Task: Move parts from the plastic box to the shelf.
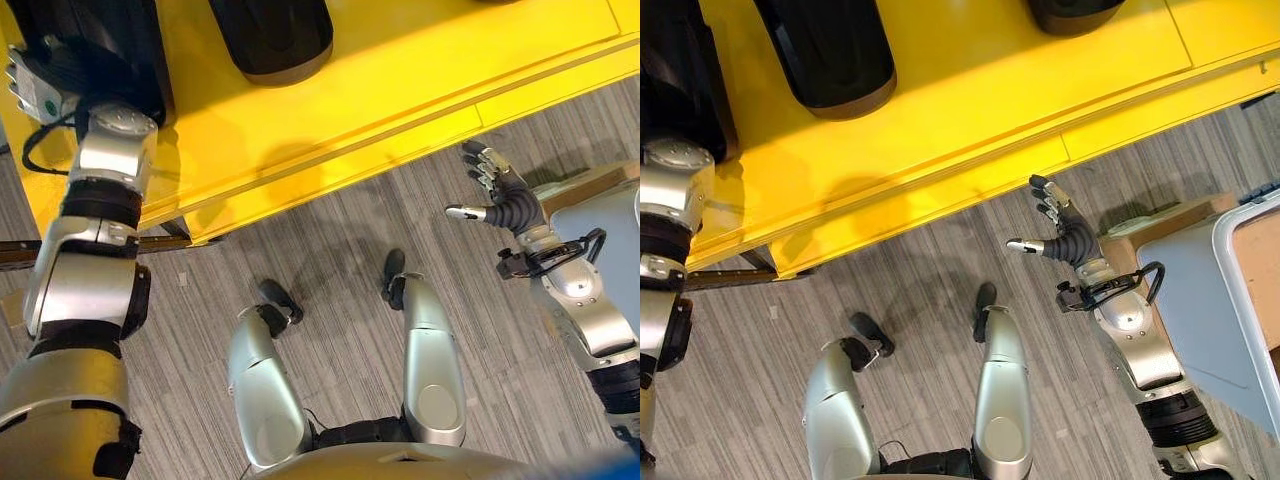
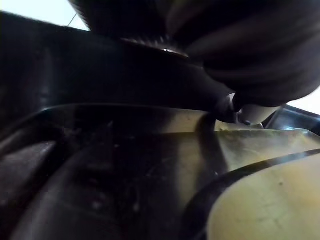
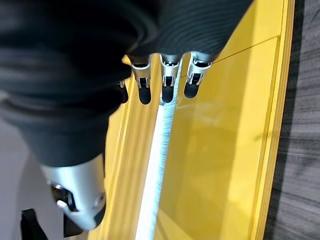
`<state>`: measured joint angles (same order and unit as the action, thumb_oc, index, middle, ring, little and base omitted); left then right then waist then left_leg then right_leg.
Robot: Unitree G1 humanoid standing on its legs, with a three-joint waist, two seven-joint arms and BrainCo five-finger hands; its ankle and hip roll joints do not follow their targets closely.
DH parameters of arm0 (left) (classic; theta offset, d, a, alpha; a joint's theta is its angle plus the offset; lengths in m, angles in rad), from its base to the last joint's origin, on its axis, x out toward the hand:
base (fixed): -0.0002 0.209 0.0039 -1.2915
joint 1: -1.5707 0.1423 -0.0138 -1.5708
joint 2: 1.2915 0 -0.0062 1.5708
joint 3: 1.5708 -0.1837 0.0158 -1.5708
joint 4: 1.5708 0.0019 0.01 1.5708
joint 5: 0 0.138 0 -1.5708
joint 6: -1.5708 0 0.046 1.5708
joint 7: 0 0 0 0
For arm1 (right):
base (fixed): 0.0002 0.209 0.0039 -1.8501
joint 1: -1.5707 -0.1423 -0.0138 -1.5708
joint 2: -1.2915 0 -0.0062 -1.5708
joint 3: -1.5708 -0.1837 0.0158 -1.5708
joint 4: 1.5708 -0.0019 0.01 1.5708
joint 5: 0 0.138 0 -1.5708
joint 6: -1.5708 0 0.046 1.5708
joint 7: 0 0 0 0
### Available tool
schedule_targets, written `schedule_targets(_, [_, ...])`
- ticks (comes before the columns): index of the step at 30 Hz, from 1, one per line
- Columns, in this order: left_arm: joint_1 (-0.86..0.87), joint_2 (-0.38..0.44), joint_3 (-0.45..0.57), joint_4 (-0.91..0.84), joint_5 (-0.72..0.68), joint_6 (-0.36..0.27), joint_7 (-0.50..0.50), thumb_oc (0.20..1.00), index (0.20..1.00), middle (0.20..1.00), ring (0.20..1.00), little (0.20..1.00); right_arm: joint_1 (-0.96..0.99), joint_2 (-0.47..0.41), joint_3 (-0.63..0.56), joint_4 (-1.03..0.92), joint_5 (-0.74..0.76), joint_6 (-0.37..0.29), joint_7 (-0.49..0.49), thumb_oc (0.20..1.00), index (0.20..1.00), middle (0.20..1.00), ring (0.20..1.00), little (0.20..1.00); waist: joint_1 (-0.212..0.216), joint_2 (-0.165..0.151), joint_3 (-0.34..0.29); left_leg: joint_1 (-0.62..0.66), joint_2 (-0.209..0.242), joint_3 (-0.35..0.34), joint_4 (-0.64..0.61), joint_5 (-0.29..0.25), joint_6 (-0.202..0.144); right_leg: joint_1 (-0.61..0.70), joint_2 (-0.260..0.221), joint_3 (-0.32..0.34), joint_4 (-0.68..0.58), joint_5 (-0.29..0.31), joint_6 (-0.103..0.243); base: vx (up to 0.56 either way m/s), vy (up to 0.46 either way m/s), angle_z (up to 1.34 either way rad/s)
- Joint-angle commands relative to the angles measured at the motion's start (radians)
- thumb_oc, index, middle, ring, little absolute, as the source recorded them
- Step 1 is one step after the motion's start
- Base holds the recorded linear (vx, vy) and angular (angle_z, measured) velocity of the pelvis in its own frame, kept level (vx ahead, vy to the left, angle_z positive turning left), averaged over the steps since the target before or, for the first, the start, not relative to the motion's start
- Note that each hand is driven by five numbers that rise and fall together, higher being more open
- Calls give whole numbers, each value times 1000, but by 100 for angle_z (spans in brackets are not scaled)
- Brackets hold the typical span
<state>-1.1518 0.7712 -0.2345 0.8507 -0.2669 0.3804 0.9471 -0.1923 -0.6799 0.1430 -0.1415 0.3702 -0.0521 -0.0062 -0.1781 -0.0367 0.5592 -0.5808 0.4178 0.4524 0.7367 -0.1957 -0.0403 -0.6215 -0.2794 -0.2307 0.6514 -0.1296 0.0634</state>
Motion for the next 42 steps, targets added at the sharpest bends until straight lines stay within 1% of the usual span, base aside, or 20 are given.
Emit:
schedule_targets(1, [47, 55, -1, 44, -73, -18, 54, 200, 200, 200, 200, 200, -12, -3, -15, -26, 18, -67, -3, 1000, 1000, 1000, 1000, 1000, -8, -27, -39, -24, -64, 56, -98, 74, -21, -19, 36, 23, 109, -71, 20, -8, 176, -14])
schedule_targets(2, [50, 55, 3, 66, -51, -3, 79, 200, 200, 200, 200, 200, -9, 4, -16, -26, 7, -75, 8, 1000, 1000, 1000, 1000, 1000, -13, -25, -39, -26, -67, 60, -105, 71, -21, -38, 36, 32, 116, -67, 20, -7, 163, -13])
schedule_targets(4, [49, 57, 9, 78, -95, -1, 102, 200, 200, 200, 200, 200, -6, 6, -15, -26, 3, -78, 10, 1000, 1000, 1000, 1000, 1000, -16, -24, -39, -22, -72, 63, -117, 71, -20, -47, 37, 37, 115, -61, 21, -17, 87, -13])
schedule_targets(5, [54, 58, 24, 95, -146, 5, 135, 200, 200, 200, 200, 200, 3, 8, -17, -31, -1, -84, 11, 1000, 1000, 1000, 1000, 1000, -16, -24, -39, -16, -80, 66, -134, 72, -19, -54, 35, 39, 110, -49, 24, -22, 52, -13])
schedule_targets(7, [56, 59, 27, 99, -157, 4, 140, 200, 200, 200, 200, 200, 4, 9, -17, -31, -2, -85, 11, 1000, 1000, 1000, 1000, 1000, -15, -24, -39, -15, -82, 67, -137, 71, -18, -54, 35, 40, 109, -47, 24, -9, 16, -4])
schedule_targets(9, [62, 64, 49, 122, -188, -1, 154, 200, 200, 200, 200, 200, 10, 16, -16, -35, -9, -87, 3, 1000, 1000, 1000, 1000, 1000, -14, -24, -39, -8, -90, 65, -148, 69, -16, -60, 34, 43, 110, -32, 29, 0, 0, 0])
schedule_targets(12, [75, 70, 63, 128, -187, 1, 160, 200, 200, 200, 200, 200, 13, 19, -19, -45, -8, -81, 0, 1000, 1000, 1000, 1000, 1000, -13, -22, -39, -3, -96, 64, -158, 67, -12, -68, 30, 47, 117, -17, 34, 0, 0, 0])
schedule_targets(16, [99, 78, 77, 125, -163, 24, 158, 200, 200, 200, 200, 200, 24, 22, -28, -57, -10, -70, 2, 1000, 1000, 1000, 1000, 1000, -11, -17, -39, 6, -104, 63, -177, 68, -6, -76, 21, 50, 120, -1, 39, -10, 17, 4])
schedule_targets(19, [125, 88, 83, 118, -136, 32, 143, 200, 200, 200, 200, 200, 32, 23, -34, -62, -13, -64, -2, 1000, 1000, 1000, 1000, 1000, -6, -12, -39, 12, -114, 61, -186, 65, 0, -79, 15, 53, 124, 10, 42, -9, 24, 4])
schedule_targets(22, [156, 96, 93, 98, -120, 33, 102, 200, 200, 200, 200, 200, 43, 27, -35, -66, -21, -64, -4, 1000, 1000, 1000, 1000, 1000, -1, -6, -39, 17, -124, 59, -195, 62, 7, -82, 12, 54, 131, 18, 46, -5, 8, 5])
schedule_targets(26, [184, 78, 99, 75, -95, 39, 63, 200, 200, 200, 200, 200, 52, 33, -34, -65, -26, -69, -12, 1000, 1000, 1000, 1000, 1000, 3, -3, -39, 31, -137, 58, -213, 62, 14, -75, 9, 52, 130, 28, 51, -1, -3, 1])
schedule_targets(36, [282, 39, 115, 24, 44, 44, -2, 200, 200, 200, 200, 200, 62, 45, -35, -54, -37, -72, -10, 1000, 1000, 1000, 1000, 1000, 11, 9, -39, 66, -150, 61, -238, 68, 19, -51, -2, 46, 122, 26, 54, 1, -7, 2])
schedule_targets(39, [299, 28, 112, 16, 58, 27, -3, 200, 200, 200, 200, 200, 54, 43, -28, -41, -40, -72, -13, 1000, 1000, 1000, 1000, 1000, 11, 13, -39, 70, -150, 62, -239, 72, 17, -48, -5, 46, 122, 22, 53, 0, 0, 0])
schedule_targets(42, [295, 28, 107, 7, 81, 23, -22, 200, 200, 200, 200, 200, 52, 42, -28, -35, -42, -68, -12, 1000, 1000, 1000, 1000, 1000, 12, 16, -39, 70, -148, 61, -235, 75, 16, -46, -9, 45, 126, 15, 50, 0, 0, 0])
